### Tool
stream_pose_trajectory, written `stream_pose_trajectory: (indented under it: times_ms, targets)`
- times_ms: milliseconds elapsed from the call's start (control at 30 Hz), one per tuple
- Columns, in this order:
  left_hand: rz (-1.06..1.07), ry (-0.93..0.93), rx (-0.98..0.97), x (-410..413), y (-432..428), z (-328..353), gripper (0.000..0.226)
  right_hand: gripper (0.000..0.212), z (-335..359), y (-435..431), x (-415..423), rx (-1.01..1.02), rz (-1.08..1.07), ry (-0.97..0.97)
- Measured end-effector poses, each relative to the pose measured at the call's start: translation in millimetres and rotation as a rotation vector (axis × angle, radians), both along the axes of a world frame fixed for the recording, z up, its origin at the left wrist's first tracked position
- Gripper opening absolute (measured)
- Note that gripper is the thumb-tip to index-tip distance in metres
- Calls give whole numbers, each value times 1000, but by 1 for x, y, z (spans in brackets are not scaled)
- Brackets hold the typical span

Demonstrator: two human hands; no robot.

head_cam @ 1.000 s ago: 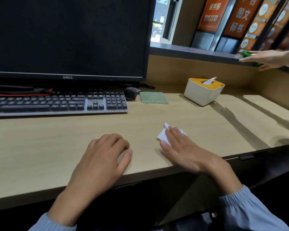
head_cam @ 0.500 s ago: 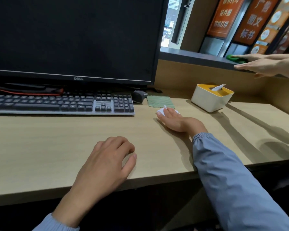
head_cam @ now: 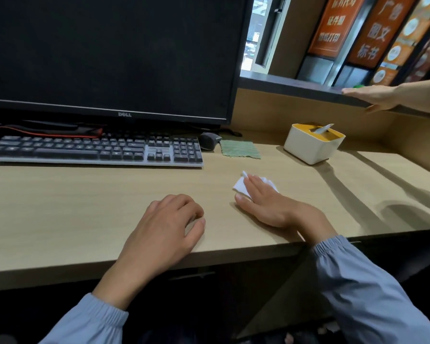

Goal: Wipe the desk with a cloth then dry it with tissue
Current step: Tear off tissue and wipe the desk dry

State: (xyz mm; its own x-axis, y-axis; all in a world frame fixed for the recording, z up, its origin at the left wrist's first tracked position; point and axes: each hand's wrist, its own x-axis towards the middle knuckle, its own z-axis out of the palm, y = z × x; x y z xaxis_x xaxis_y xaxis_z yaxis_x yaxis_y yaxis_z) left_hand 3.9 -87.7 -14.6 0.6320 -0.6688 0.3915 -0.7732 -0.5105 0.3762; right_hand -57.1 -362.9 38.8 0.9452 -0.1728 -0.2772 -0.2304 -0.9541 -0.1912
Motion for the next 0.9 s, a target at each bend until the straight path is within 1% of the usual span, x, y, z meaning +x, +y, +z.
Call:
stream_pose_trajectory:
  times_ms: [167,300,400,467,600,900]
  targets:
    - [-10,-5,2,-1,1,-1,21,91,-8,32,-66,10,68,-17]
    - [-27,-17,-35,-2,2,-2,25,92,-13,54,-100,-49,104,-40]
    - [-32,-45,-110,1,4,-1,29,93,-14,62,-104,-51,71,-23]
    - [-13,-55,-118,4,8,2,28,91,-14,62,-99,-22,48,-5]
    - [27,-135,-47,9,15,4,29,93,-15,62,-79,7,37,8]
    - [100,-162,-44,18,17,-4,28,84,-5,41,24,22,86,74]
